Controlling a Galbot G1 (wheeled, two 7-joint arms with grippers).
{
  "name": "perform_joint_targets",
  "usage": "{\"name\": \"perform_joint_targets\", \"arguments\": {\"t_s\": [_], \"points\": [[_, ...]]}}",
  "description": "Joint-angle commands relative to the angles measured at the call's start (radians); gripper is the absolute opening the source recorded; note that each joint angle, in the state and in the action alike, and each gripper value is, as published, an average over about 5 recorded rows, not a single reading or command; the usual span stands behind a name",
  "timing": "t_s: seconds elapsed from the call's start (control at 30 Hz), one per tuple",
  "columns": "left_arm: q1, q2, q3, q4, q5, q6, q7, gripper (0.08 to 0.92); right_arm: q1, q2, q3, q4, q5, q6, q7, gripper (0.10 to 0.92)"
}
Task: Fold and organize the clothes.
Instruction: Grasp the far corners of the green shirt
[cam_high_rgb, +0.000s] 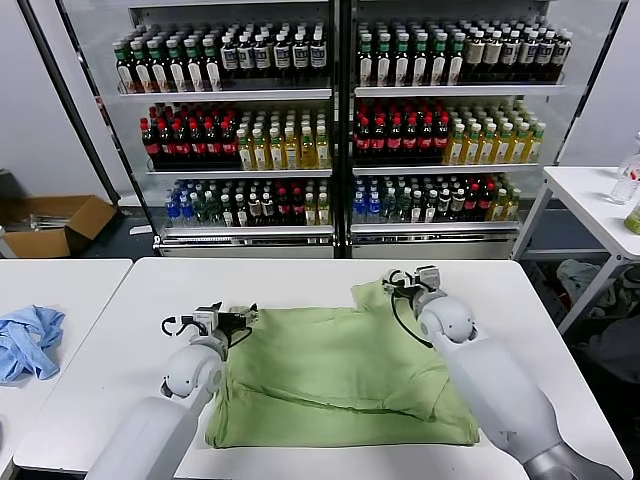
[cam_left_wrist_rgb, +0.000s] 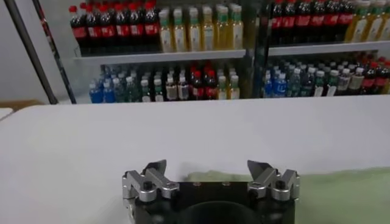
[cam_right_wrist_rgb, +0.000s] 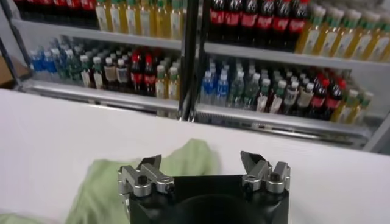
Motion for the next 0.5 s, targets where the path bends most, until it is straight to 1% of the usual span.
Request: {"name": "perform_joint_targets", "arguments": {"t_s": [0.03,0.33,0.5], "points": [[-0.003,0.002,0.017,0.014,-0.096,0.043,-0.004,0.758,0.061,0.034,-0.040,-0.114,0.036,-0.005,0.010,0.699],[0.076,0.009,0.008,-0.040,-0.052,0.071,-0.005,0.499,0.038,0.018,-0.031,-0.083,0.068,-0.004,0.006,0.440],[0.093,0.012,-0.002,-0.082,-0.062,0.030,0.002,0.366,0.019,0.011,-0.024,-0.024,0.073,-0.001,-0.001,0.301]]}}
